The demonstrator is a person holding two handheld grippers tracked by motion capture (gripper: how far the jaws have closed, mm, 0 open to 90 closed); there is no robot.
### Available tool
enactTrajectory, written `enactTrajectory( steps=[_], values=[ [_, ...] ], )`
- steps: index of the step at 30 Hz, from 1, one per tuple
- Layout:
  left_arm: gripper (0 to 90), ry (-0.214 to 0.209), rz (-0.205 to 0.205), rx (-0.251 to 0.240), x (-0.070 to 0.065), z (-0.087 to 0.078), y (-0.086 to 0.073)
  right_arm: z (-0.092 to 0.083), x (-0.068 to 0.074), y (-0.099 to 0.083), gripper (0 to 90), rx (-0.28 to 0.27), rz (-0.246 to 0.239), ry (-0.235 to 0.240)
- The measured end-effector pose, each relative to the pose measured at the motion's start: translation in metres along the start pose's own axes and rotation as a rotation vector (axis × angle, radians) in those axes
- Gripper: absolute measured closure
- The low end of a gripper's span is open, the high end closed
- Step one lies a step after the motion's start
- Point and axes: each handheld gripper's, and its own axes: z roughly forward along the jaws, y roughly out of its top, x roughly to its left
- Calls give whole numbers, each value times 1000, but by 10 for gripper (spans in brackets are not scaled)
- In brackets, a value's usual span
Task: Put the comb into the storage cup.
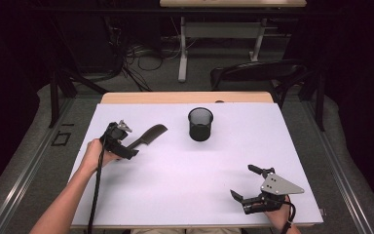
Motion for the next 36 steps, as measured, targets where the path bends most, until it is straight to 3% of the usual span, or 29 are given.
enactTrajectory(
  steps=[4, 17, 19, 23, 36],
  values=[
    [224, 20, -1, 60, 2, 3, 6, 0, 0, 0, 9, 2, 1, -2],
    [373, 9, 28, 185, 7, 14, 25, 0, 0, 0, 9, -1, 2, 1],
    [428, 9, 8, 216, 9, 18, 27, 0, 0, 0, 9, 0, 1, 2],
    [500, -10, -15, 233, 12, 21, 30, -1, 0, 0, 9, 0, 1, 2],
    [639, -38, -4, 295, 14, 34, 36, 0, 0, -1, 9, 3, 2, 4]
  ],
)
